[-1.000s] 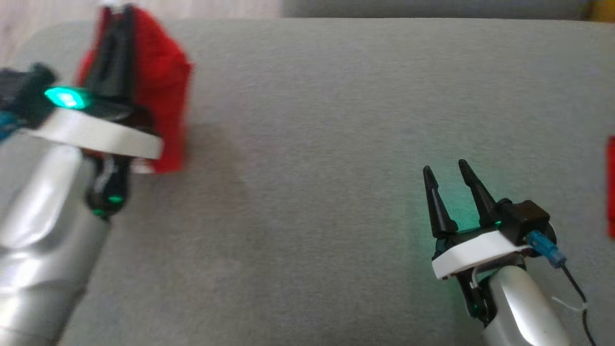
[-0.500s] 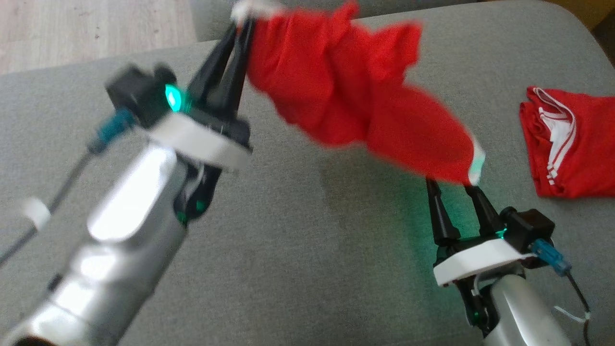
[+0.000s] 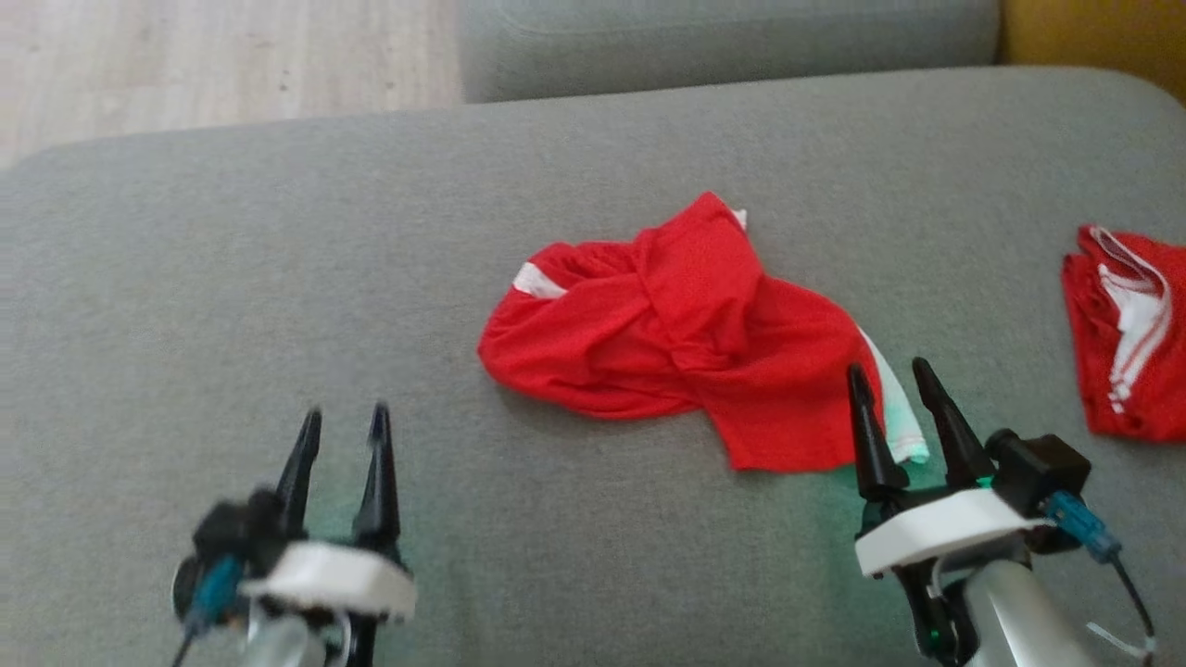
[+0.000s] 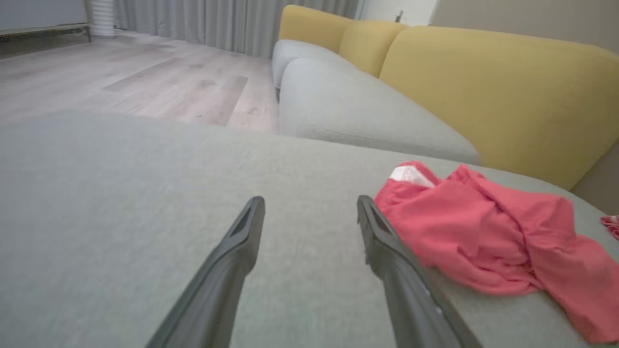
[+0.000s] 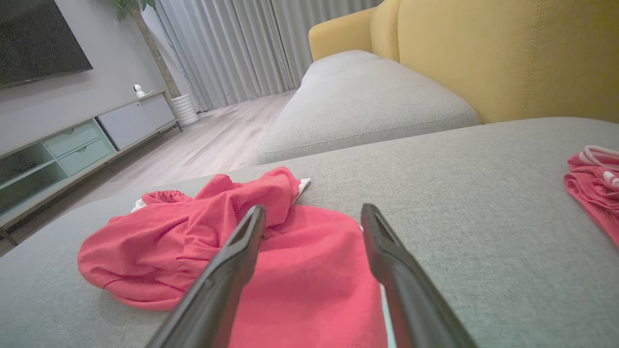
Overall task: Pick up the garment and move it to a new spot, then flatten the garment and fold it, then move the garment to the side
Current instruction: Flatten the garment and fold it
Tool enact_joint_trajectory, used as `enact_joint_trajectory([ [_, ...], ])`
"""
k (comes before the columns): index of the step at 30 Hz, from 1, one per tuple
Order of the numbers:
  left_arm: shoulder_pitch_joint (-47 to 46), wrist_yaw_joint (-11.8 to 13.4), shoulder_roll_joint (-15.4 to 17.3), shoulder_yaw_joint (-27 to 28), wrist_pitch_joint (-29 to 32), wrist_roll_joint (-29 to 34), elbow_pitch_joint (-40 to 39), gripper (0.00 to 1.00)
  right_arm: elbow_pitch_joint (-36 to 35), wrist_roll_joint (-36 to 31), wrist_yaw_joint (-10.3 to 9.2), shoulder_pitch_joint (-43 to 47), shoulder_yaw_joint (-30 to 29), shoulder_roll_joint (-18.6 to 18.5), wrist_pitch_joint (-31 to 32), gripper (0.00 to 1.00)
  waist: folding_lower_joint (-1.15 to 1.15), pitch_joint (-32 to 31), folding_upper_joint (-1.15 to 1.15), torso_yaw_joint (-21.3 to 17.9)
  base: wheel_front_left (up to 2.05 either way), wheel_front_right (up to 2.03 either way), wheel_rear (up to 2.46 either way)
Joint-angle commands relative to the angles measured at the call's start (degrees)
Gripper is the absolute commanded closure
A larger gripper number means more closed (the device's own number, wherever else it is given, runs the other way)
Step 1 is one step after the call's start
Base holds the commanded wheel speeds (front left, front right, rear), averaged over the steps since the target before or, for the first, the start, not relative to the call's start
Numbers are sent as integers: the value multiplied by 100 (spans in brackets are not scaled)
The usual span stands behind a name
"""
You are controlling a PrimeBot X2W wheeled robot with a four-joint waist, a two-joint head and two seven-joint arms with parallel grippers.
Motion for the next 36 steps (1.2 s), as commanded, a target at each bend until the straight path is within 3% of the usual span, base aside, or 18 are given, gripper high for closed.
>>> enact_joint_trajectory([
  [1,75,9,-51,494,-70,291,-354,0,-177,-55,-5,-49,73,25,-61,0,1,-112,0,144,0,0,0],
  [4,462,-39,-223,847,-70,579,-534,0,-160,-64,-5,10,68,26,-61,0,1,-178,0,193,0,0,0],
  [9,1238,-341,-566,1486,-70,1217,-855,0,-88,-74,-5,206,49,26,-61,0,1,-394,0,236,0,0,0],
  [20,1589,-695,-816,1859,-71,1682,-956,0,131,-215,-5,390,-379,26,-61,0,1,-444,0,314,0,0,0],
  [33,1363,-749,-823,1436,-71,1514,-837,0,2337,-890,-5,-582,-1477,26,119,0,1,-41,0,730,0,0,0],
  [34,1344,-750,-823,1411,-71,1510,-829,0,2485,-884,-5,-617,-1516,26,160,29,1,-21,0,767,0,0,0],
  [35,1326,-748,-823,1387,-71,1506,-819,0,2593,-874,-5,-640,-1533,26,157,100,1,-16,0,802,0,0,0],
  [36,1315,-733,-823,1381,-71,1490,-818,0,2672,-877,-5,-648,-1543,26,139,100,1,-20,0,826,0,0,0],
])
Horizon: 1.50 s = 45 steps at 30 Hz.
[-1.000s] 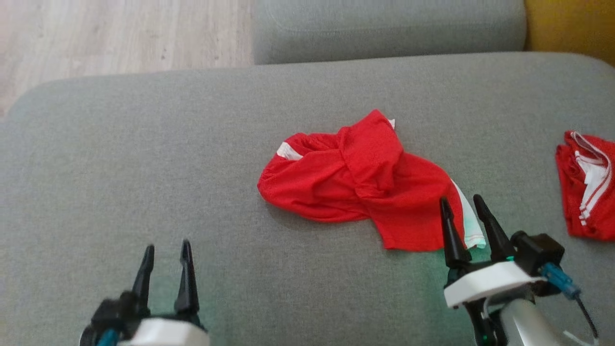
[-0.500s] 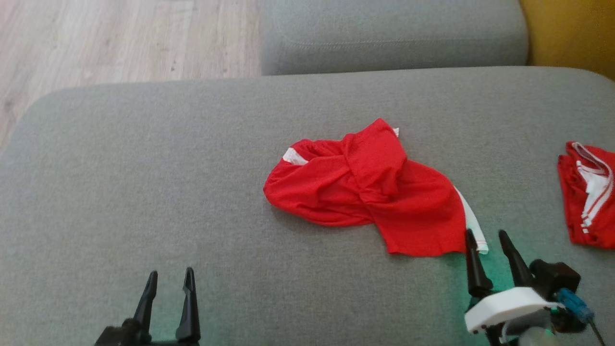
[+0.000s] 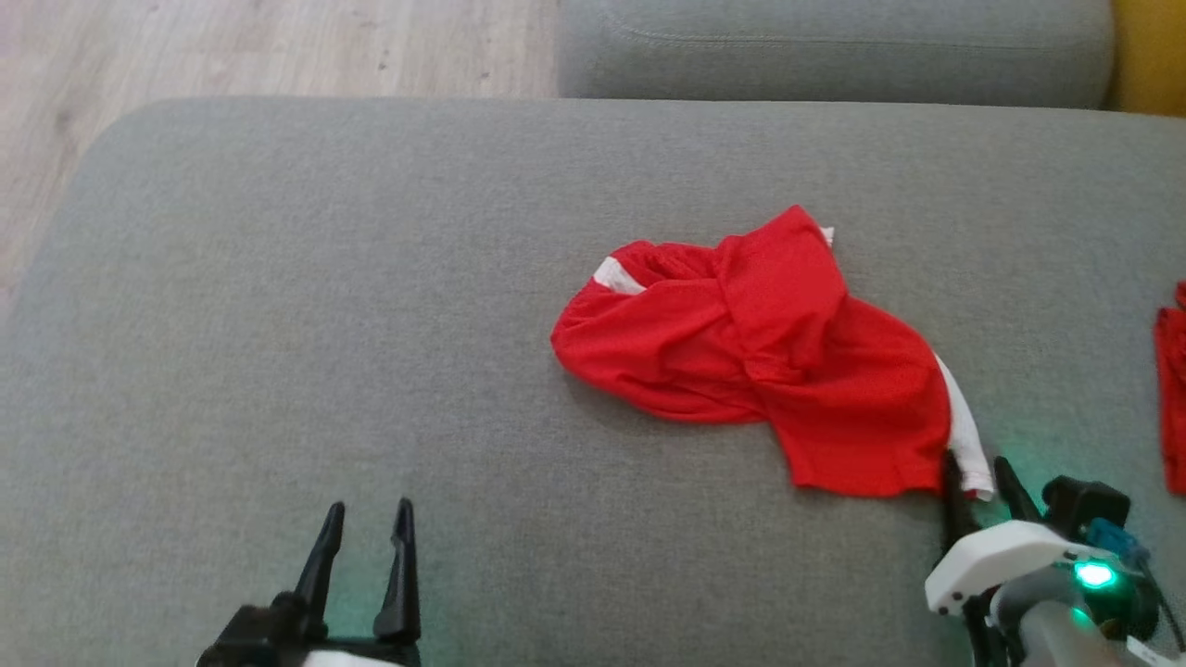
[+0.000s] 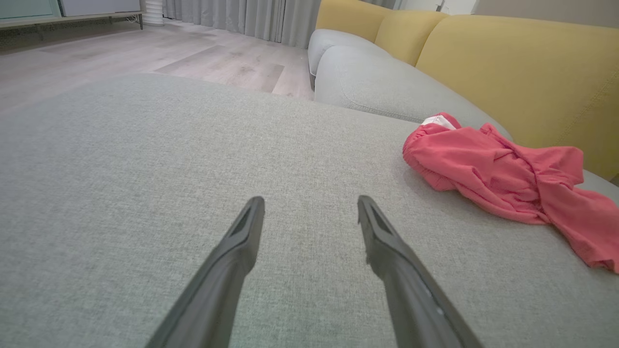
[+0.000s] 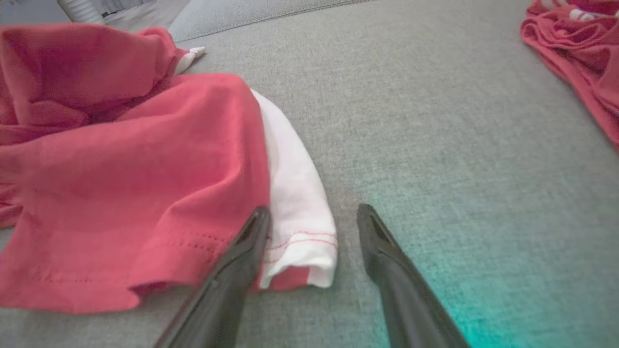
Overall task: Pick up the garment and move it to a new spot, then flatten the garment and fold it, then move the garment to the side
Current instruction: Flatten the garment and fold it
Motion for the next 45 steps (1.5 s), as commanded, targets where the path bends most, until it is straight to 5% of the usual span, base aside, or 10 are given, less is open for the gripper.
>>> enact_joint_trajectory([
  [1,-275,31,-14,147,-71,-74,-159,0,95,34,-4,-101,117,-16,-11,100,0,12,0,72,0,0,0],
  [5,-241,51,-14,153,-71,-134,-140,0,-208,-14,-4,-249,-5,-99,-148,100,0,-75,0,83,0,0,0],
  [12,-164,95,-14,104,-71,-325,-127,0,-1855,48,-4,-1194,85,-683,-184,100,0,-269,0,105,0,0,0],
  [18,-130,93,-15,-18,-71,-374,-59,0,-2791,130,-4,-2590,706,-1287,-185,100,0,-465,0,329,0,0,0],
  [24,6,81,-15,-126,-71,-412,36,0,-2534,114,-4,-3681,1736,-1504,-21,100,0,-595,0,742,0,0,0],
  [33,202,50,-15,-212,-71,-361,109,0,-1835,652,-4,-4188,2831,-1477,-118,100,0,-640,0,1334,0,0,0],
  [39,347,34,-15,-85,-71,-306,87,0,-2244,1221,-4,-4230,3197,-1580,-181,100,0,-626,0,1328,0,0,0],
  [45,314,34,-15,-158,-71,-358,81,0,-2117,1327,-4,-3538,3331,-2070,-186,100,0,-528,0,1166,0,0,0],
])
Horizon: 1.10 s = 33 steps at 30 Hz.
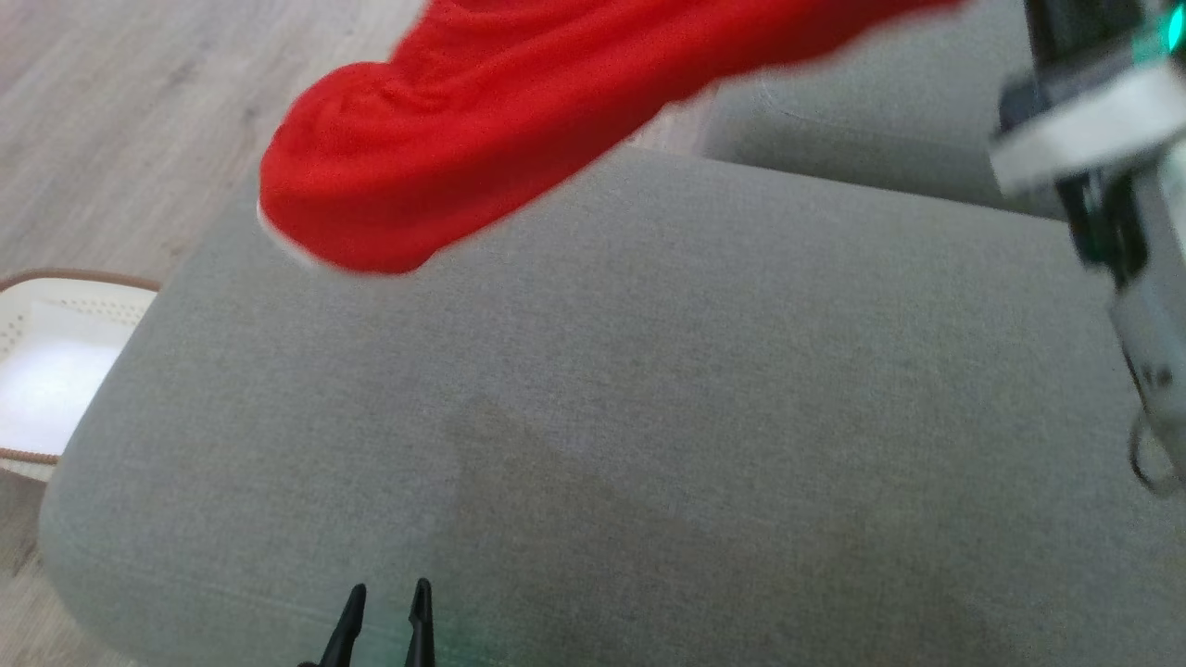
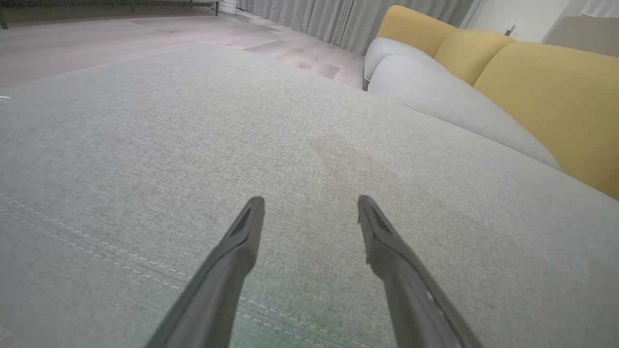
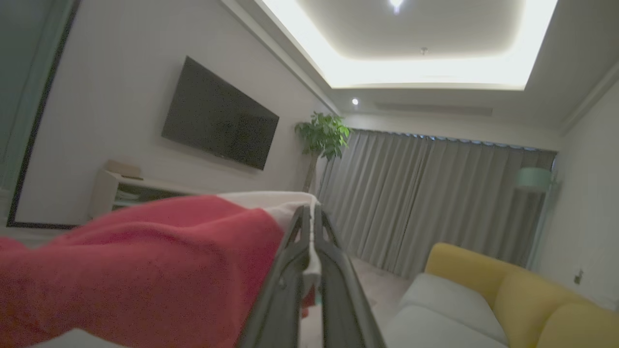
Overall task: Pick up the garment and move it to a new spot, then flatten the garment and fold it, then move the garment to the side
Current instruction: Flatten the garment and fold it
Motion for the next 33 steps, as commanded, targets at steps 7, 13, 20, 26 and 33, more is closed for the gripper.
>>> enact_joint_trajectory([
  [7,-449,54,-18,-15,-71,-113,-156,0,1072,-69,-5,1619,-41,-718,-5,59,1,309,0,-178,0,0,0],
  [13,-546,109,-18,74,-71,-97,-201,0,1473,-96,-5,2365,-833,-493,-23,0,1,402,0,-294,0,0,0],
  [20,-740,145,-18,297,-71,-2,-327,0,329,-710,-5,3289,-1901,318,-28,0,1,375,0,-555,0,0,0],
  [26,-1426,81,-18,159,-71,-95,-315,0,-423,-1042,-5,3936,-2299,1039,-28,0,1,451,0,-771,0,0,0],
  [33,-3157,-9,-18,-572,-13,-538,847,0,-737,-1193,-5,4201,-2212,1413,-29,0,1,818,0,-1233,0,0,0],
])
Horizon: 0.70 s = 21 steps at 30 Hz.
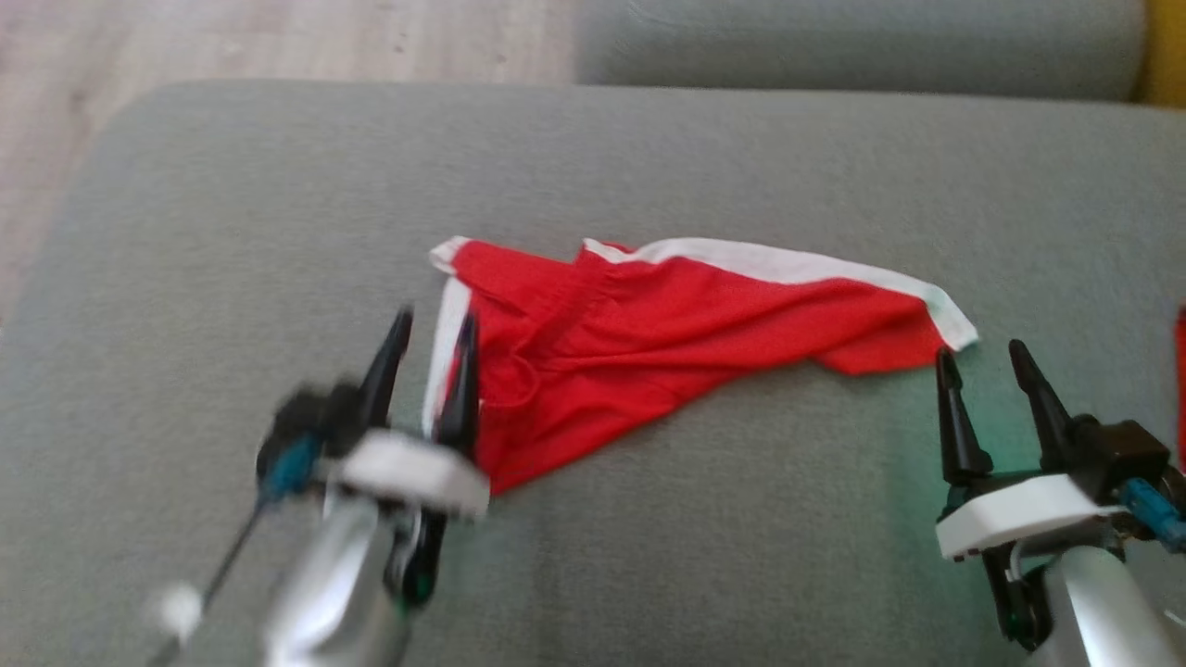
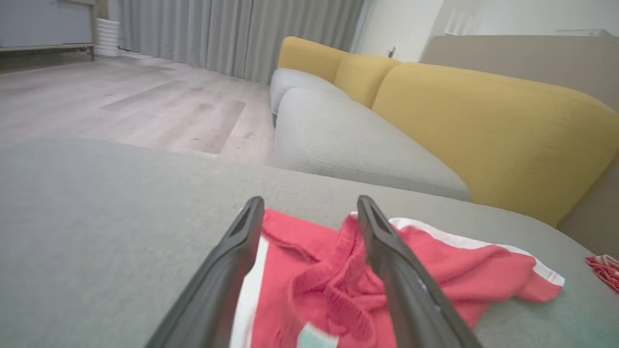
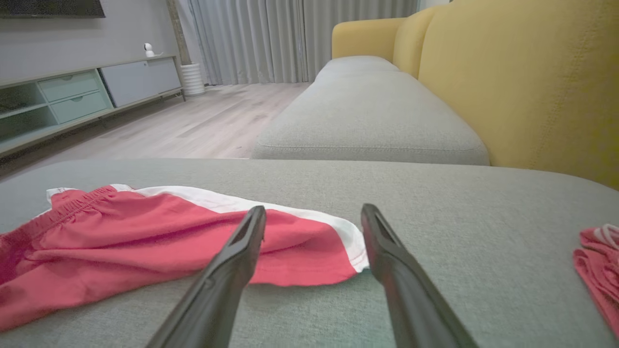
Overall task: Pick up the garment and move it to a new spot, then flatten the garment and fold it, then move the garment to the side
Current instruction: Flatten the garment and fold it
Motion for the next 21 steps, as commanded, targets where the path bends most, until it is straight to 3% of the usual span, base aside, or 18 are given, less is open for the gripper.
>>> enact_joint_trajectory([
  [1,-598,-13,16,51,41,-87,62,0,-225,-38,-5,-110,158,-17,-63,0,0,228,0,-248,0,0,0],
  [4,-1580,-15,16,-319,486,-509,772,0,-293,-31,-5,-196,242,20,-63,0,0,464,0,-533,0,0,0],
  [9,-2427,51,16,-628,1142,-1180,1506,0,-286,-13,-5,-262,350,29,-63,0,0,656,0,-801,0,0,0],
  [15,-2934,77,16,-1031,1763,-1818,2105,0,-306,-17,-5,-339,423,78,-63,0,0,802,0,-995,0,0,0],
  [21,-3172,149,16,-1219,1888,-2123,2592,0,-313,-4,-5,-448,505,109,-63,0,0,900,0,-1104,0,0,0],
])
